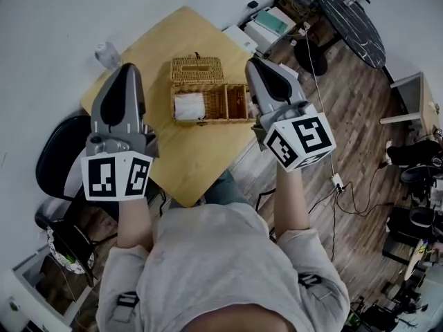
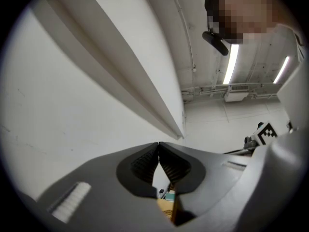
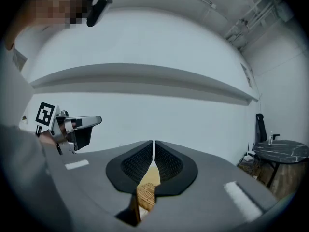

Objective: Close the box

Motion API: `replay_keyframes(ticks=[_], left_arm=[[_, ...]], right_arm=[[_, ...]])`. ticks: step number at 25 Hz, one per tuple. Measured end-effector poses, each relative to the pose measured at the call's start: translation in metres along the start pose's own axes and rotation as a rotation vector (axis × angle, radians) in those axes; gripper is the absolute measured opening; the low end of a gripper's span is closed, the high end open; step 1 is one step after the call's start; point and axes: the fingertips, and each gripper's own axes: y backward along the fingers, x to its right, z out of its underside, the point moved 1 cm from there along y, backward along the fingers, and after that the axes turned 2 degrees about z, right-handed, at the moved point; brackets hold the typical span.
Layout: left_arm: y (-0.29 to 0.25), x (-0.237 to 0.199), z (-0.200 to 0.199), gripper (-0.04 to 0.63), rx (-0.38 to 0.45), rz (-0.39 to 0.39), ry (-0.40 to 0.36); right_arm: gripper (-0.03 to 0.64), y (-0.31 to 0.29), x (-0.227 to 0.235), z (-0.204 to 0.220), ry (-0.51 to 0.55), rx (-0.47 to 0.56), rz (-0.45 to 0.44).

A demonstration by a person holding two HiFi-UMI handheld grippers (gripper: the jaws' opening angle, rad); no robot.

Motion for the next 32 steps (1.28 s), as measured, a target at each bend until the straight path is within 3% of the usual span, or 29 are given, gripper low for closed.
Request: replay_keyframes(ticks=[18, 32], left_arm=[[-0.016, -0.006, 0.028, 0.058, -0.044, -0.217, -0.059], [-0.016, -0.019, 0.035, 0.058, -0.054, -0.346, -0.09]], right_arm=[[0.025, -0.123, 0.051, 0.106, -0.233, -0.389, -0.277], [0.123, -0.207, 0.046, 0.188, -0.347, -0.719, -0.429]])
